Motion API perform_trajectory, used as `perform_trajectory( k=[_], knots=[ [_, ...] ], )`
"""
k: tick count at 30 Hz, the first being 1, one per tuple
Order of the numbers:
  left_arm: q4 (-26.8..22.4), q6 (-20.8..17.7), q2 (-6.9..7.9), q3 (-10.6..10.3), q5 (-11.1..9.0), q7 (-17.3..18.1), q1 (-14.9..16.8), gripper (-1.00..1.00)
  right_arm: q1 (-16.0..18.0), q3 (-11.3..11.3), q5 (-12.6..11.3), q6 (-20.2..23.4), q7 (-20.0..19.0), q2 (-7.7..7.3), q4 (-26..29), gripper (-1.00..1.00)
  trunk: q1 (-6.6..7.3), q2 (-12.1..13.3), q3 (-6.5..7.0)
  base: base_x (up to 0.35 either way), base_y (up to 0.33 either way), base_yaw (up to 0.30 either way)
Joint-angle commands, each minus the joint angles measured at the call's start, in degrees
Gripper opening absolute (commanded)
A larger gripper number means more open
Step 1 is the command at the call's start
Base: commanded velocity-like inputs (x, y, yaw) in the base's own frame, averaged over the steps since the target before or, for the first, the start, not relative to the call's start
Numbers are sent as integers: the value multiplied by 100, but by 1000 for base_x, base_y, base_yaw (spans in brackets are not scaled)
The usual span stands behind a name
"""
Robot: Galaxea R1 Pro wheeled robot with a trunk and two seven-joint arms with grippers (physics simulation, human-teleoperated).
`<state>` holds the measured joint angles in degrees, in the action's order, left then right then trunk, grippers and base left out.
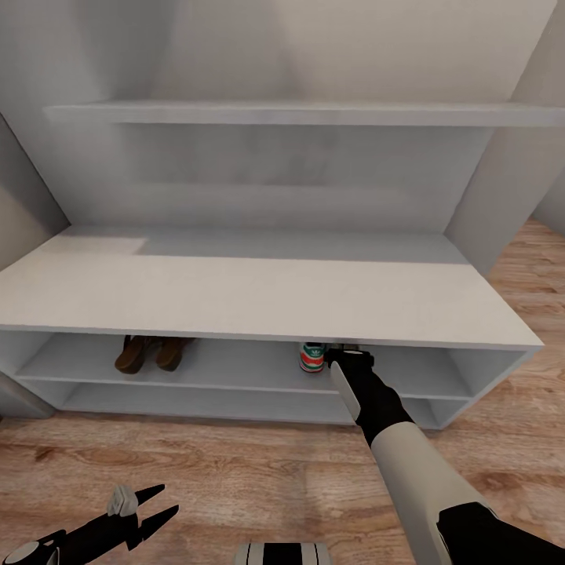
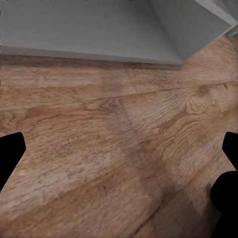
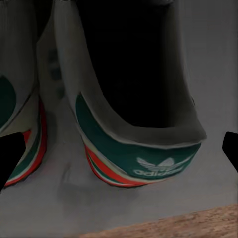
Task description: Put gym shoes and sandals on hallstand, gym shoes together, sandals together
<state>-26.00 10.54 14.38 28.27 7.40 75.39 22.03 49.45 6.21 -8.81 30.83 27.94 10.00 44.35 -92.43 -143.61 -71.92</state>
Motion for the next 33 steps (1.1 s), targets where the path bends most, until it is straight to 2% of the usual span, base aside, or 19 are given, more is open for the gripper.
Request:
perform_trajectory(
  k=[1, 17, 33],
  knots=[
    [-2, 59, -5, 46, 60, 20, 5, 100, 3, 12, -59, 10, 53, 0, 7, 100, 1, -2, -4, 0, 0, 0],
    [-2, 62, 3, 49, 60, 22, 6, 100, 3, 12, -59, 10, 53, 0, 4, 100, 1, -2, -4, -11, 0, 0],
    [-2, 63, 4, 56, 52, 23, 11, 100, 3, 12, -59, 10, 53, 0, 3, 100, 1, -2, -4, -295, 0, 0]
  ],
)
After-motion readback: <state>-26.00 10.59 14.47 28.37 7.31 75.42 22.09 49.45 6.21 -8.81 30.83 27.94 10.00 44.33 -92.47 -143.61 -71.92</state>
